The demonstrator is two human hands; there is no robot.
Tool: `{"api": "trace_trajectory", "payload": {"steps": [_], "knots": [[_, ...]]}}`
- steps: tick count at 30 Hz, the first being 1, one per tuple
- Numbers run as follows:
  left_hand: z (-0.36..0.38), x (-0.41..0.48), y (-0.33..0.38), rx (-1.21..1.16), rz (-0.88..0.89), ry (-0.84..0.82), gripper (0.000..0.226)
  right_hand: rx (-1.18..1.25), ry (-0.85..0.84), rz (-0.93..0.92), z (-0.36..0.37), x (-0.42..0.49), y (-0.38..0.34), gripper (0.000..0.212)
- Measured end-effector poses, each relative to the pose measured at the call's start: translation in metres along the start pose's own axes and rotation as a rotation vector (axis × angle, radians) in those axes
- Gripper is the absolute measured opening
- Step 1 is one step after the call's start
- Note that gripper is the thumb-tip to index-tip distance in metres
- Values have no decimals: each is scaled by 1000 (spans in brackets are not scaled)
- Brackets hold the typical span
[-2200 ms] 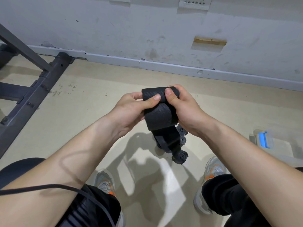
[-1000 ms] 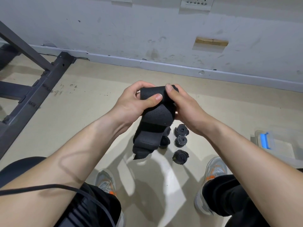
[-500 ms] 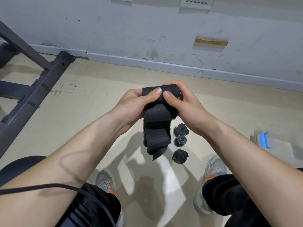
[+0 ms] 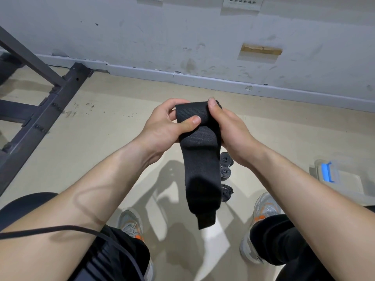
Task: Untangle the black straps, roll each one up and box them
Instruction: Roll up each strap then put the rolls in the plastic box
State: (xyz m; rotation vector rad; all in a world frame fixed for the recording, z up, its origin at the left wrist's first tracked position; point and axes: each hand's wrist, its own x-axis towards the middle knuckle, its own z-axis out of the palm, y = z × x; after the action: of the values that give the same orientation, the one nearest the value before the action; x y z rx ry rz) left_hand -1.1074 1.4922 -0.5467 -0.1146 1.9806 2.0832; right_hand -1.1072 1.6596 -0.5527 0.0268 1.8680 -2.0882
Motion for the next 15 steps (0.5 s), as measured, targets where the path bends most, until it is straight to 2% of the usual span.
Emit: {"api": "trace_trajectory", "payload": {"steps": [5, 9, 12, 15], "knots": [[0, 2, -5, 35, 40, 1, 36, 51, 0, -23, -3, 2, 3, 30], [2, 3, -5, -51, -28, -12, 46, 99, -3, -24, -5, 2, 6, 34], [3, 4, -1, 2, -78, -39, 35, 109, 1, -37, -6, 3, 8, 35], [2, 4, 2, 42, -109, -57, 36, 92, 26, -41, -4, 2, 11, 35]]}}
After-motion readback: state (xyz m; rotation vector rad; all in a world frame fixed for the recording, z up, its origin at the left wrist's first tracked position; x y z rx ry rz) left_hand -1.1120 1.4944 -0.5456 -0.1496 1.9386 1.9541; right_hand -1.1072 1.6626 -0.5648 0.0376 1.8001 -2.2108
